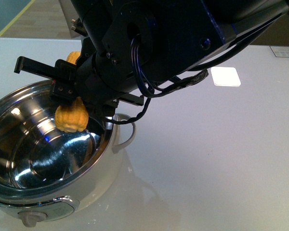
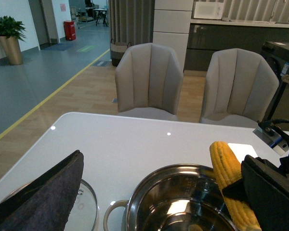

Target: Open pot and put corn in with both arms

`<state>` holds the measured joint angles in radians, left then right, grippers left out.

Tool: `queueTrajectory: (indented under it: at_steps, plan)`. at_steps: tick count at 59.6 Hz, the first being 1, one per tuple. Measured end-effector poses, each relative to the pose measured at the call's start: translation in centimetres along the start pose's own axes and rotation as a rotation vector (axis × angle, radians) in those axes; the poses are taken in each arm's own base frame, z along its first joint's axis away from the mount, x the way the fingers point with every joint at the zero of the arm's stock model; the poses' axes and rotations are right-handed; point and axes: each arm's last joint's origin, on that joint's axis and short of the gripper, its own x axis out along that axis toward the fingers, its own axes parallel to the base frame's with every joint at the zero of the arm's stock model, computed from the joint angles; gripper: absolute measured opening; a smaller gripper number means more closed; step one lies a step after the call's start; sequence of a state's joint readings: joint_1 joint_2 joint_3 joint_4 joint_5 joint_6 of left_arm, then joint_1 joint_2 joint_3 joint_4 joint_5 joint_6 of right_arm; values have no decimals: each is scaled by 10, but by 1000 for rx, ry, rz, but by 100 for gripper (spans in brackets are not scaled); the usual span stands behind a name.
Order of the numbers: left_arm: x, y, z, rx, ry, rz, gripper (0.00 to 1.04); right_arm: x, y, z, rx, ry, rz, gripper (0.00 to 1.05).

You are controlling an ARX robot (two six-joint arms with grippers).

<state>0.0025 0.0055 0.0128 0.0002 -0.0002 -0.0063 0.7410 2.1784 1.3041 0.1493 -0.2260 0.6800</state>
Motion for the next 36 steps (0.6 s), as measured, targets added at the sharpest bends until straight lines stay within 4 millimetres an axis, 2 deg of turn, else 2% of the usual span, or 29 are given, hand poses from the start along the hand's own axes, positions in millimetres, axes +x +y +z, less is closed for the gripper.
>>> queueTrajectory:
  at_steps: [24,36]
  plan:
    - [0,0,0,0,0,0,98,4,4,-9,-29,42,-9,23]
    - [0,0,0,0,0,0,98,6,4,-10,-29,45,-9,57]
